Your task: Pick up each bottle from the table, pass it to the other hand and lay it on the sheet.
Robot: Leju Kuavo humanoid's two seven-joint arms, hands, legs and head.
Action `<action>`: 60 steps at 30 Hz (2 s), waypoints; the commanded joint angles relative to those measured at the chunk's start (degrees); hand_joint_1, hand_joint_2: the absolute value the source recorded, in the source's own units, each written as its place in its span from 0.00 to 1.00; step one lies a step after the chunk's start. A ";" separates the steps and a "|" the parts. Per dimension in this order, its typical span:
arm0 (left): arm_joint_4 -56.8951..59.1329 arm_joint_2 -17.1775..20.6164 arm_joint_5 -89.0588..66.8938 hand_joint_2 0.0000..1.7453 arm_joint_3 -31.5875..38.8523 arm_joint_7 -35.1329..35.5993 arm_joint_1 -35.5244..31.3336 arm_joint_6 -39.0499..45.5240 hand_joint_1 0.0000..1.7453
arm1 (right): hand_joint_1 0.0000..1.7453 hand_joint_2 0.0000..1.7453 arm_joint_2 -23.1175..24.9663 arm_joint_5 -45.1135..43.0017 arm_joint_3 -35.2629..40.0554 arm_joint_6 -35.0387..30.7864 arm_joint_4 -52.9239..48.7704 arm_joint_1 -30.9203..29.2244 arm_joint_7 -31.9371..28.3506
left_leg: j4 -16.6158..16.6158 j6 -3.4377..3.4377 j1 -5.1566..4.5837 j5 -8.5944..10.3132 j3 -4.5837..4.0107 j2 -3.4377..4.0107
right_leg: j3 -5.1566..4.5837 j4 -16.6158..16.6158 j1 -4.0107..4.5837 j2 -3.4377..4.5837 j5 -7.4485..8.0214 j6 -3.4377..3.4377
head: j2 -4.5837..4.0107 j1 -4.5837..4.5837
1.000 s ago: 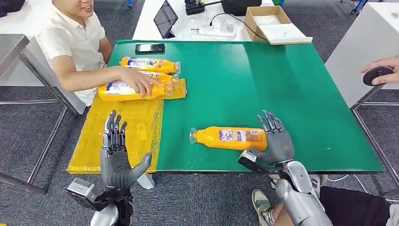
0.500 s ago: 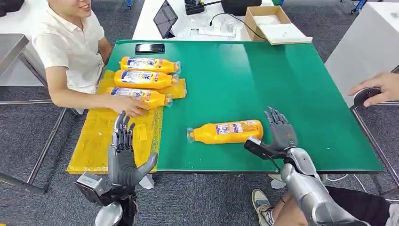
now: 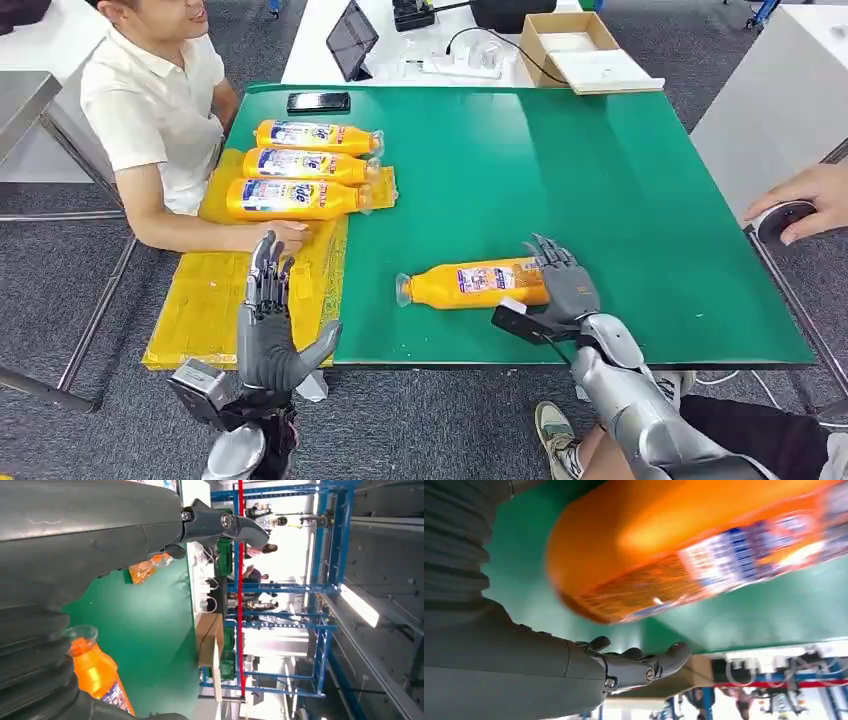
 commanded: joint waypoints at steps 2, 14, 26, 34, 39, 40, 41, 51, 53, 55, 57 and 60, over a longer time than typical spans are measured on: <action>3.10 1.37 0.13 1.00 -1.25 0.09 -1.78 -0.11 0.00 | 0.00 1.00 2.33 0.72 3.56 2.19 4.70 -3.57 -0.39 | -0.01 -0.16 0.08 -0.12 0.25 0.19 | 0.20 -0.01 0.10 0.09 -0.08 -0.18 | 0.00 0.00; 4.75 1.25 1.21 1.00 0.01 0.95 -2.86 -1.11 0.00 | 0.00 1.00 -0.13 3.16 6.59 14.46 10.01 -7.18 13.11 | -0.05 -0.12 0.05 -0.05 0.26 0.04 | 0.22 -0.05 0.07 -0.05 -0.06 -0.14 | 0.00 0.00; 6.01 1.39 1.81 1.00 0.29 0.69 -3.66 -1.76 0.00 | 1.00 1.00 -1.47 0.65 5.00 16.93 10.13 -6.52 9.12 | -0.07 -0.10 0.05 -0.03 0.35 -0.02 | 0.33 -0.10 0.07 -0.08 -0.04 -0.11 | 0.00 0.00; 6.48 1.44 2.17 1.00 0.34 0.18 -3.90 -1.88 0.00 | 1.00 1.00 0.02 -4.52 1.90 12.02 8.45 -4.41 -1.65 | -0.10 -0.16 0.11 -0.06 0.50 -0.02 | 0.50 -0.14 0.13 -0.12 -0.08 -0.17 | 0.00 0.00; 3.06 0.17 1.86 1.00 1.88 -3.31 -2.26 3.82 0.00 | 1.00 1.00 4.78 -14.66 -5.64 5.10 4.54 -2.43 -11.67 | -0.06 -0.12 0.07 -0.08 0.39 0.18 | 0.32 -0.07 0.09 0.10 -0.03 -0.13 | 0.00 0.00; 3.06 0.17 1.86 1.00 1.88 -3.31 -2.26 3.82 0.00 | 1.00 1.00 4.78 -14.66 -5.64 5.10 4.54 -2.43 -11.67 | -0.05 -0.18 0.11 -0.14 0.47 0.27 | 0.39 -0.06 0.13 0.16 -0.07 -0.20 | 0.00 0.00; 3.06 0.17 1.86 1.00 1.88 -3.31 -2.26 3.82 0.00 | 1.00 1.00 4.78 -14.66 -5.64 5.10 4.54 -2.43 -11.67 | -0.04 -0.17 0.11 -0.12 0.41 0.29 | 0.32 -0.05 0.14 0.18 -0.05 -0.18 | 0.00 0.02; 3.59 0.09 6.37 1.00 1.52 3.56 1.48 0.92 0.00 | 1.00 1.00 12.28 -29.34 0.39 11.52 -30.05 14.84 -15.60 | -0.09 -0.16 0.15 -0.16 0.38 0.29 | 0.33 -0.09 0.15 0.23 -0.08 -0.18 | 0.00 0.04; 4.91 -0.19 7.18 1.00 0.63 3.70 1.82 -0.55 0.00 | 1.00 1.00 13.31 -32.25 3.96 7.59 -36.64 17.84 -15.13 | -0.08 -0.13 0.10 -0.10 0.26 0.16 | 0.23 -0.06 0.10 0.10 -0.07 -0.14 | 0.00 0.00; 4.83 -0.15 7.12 1.00 0.01 3.70 2.11 -0.97 0.00 | 1.00 1.00 13.82 -32.75 4.93 5.64 -37.95 18.59 -15.48 | -0.06 -0.16 0.10 -0.14 0.27 0.08 | 0.22 -0.01 0.11 0.01 -0.16 -0.17 | 0.00 0.00; 4.73 -0.17 7.12 1.00 0.00 3.70 2.04 -0.97 0.00 | 1.00 1.00 13.64 -32.76 4.91 5.65 -37.91 18.55 -15.48 | -0.03 -0.12 0.09 -0.11 0.12 0.05 | 0.06 0.00 0.11 0.01 -0.15 -0.14 | 0.00 -0.02; 4.22 0.33 7.34 1.00 -0.35 4.60 2.05 -1.82 0.00 | 1.00 1.00 13.13 -35.04 5.10 4.72 -36.97 17.96 -16.48 | -0.04 -0.15 0.13 -0.14 0.10 0.07 | 0.04 -0.02 0.14 0.01 -0.15 -0.15 | 0.00 0.02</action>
